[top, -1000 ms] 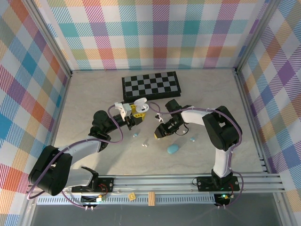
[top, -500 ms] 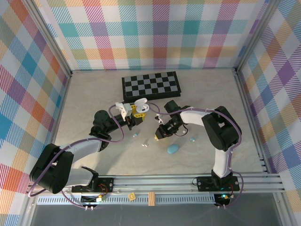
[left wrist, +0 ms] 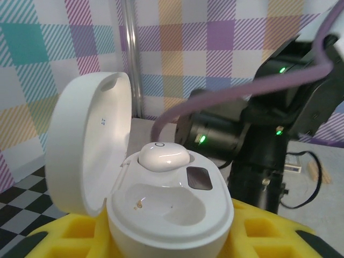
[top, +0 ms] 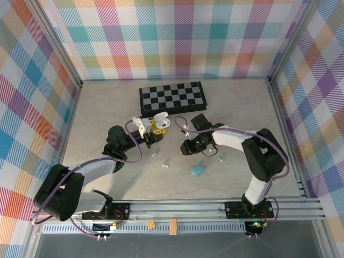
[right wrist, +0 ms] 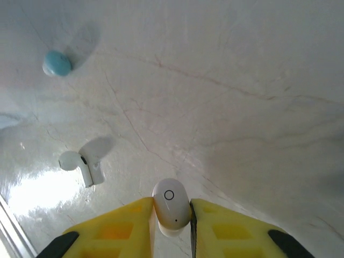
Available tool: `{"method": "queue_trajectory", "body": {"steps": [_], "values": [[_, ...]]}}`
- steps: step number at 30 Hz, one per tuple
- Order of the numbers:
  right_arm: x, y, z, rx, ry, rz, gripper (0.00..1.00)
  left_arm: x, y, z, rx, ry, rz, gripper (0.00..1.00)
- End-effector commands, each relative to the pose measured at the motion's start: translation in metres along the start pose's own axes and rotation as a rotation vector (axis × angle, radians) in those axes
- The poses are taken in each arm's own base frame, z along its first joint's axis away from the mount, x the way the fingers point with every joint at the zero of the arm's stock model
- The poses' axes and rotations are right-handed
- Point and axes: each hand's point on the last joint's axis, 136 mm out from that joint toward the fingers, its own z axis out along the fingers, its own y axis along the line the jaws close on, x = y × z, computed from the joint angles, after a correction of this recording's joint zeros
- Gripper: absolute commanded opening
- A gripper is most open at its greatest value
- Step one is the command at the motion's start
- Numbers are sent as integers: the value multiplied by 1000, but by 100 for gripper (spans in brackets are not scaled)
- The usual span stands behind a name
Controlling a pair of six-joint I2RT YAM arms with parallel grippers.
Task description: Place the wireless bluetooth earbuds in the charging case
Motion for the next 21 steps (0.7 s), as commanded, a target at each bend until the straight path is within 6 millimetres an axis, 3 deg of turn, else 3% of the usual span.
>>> {"method": "queue_trajectory", "body": {"steps": [1,7,15,21], "values": [[-20,1,-23,63,-124,11,24,-9,8,6,-40,-23,57,37],[-40,20,-70,85,-270,-8,23,1,23,14,-149,-6,76,37],[-73,66,-134,28,-417,-90,23,14,30,27,-209,-13,87,37],[-90,91,-154,26,-439,-179,23,21,23,41,-186,2,97,37]]}}
